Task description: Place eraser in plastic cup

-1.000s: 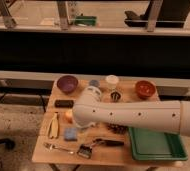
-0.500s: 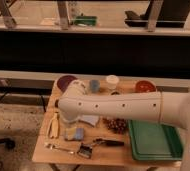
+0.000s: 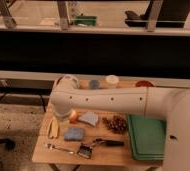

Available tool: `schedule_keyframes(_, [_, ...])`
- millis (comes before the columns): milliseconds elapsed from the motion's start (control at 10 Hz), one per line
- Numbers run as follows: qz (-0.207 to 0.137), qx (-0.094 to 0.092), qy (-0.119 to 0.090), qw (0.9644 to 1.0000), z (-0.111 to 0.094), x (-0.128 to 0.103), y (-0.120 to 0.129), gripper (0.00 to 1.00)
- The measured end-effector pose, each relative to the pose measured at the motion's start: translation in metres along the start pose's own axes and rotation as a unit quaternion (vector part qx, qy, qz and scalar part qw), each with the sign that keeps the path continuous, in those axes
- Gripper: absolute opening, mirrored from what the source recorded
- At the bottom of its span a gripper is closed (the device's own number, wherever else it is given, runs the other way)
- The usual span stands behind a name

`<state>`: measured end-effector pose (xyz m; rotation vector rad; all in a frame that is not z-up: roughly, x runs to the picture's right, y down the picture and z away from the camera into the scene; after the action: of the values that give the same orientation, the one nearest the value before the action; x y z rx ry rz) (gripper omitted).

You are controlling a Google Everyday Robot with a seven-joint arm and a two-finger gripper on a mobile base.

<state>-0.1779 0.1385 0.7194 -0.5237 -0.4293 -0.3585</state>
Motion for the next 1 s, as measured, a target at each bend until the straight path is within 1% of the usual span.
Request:
schedule_keyframes(100, [-0.005,0.001,0.001,1.0,0.005,0.004,-0.016,0.8])
schedule_keyframes(300, [-0.007,-0.001,0.001,1.0,0.012,0.007,-0.032,0.8])
schedule_keyframes(500, [0.006,-0.01,0.004,0.9999,0.02,0.014,-0.052,0.8])
schedule_keyframes(600, [0.025,-0.018,0.007,0.9995,0.024,0.02,-0.064,0.8])
schedule_keyframes(700, [0.064,-0.029,0.013,0.9975,0.03,0.027,-0.077,0.8])
schedule_keyframes(800, [0.084,-0.035,0.018,0.9957,0.033,0.029,-0.082,0.8])
schedule_keyframes(900, [0.107,-0.04,0.022,0.9932,0.037,0.029,-0.088,0.8])
schedule_keyframes(1000, [0.12,-0.042,0.023,0.9916,0.041,0.028,-0.092,0.8])
